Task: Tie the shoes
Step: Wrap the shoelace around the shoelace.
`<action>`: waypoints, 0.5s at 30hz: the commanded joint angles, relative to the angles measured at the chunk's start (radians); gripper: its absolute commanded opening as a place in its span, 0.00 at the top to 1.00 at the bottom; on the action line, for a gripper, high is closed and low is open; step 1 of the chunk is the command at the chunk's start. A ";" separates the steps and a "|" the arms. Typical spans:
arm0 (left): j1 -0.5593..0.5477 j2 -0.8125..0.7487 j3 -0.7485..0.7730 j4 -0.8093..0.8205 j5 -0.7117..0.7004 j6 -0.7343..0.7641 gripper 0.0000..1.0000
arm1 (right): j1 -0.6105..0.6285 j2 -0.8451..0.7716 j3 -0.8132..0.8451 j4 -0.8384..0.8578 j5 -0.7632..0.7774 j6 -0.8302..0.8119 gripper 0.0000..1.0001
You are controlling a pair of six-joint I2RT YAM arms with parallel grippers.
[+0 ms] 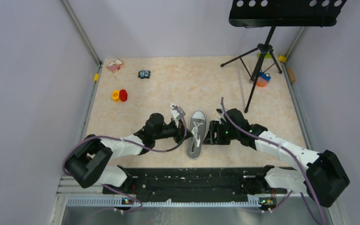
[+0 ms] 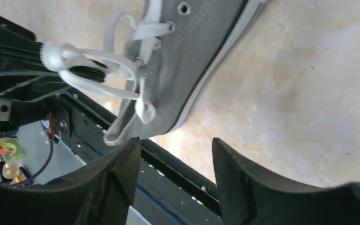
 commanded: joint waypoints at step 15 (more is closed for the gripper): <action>0.003 -0.027 0.001 0.024 -0.007 0.010 1.00 | 0.083 0.087 0.038 0.105 0.119 0.030 0.35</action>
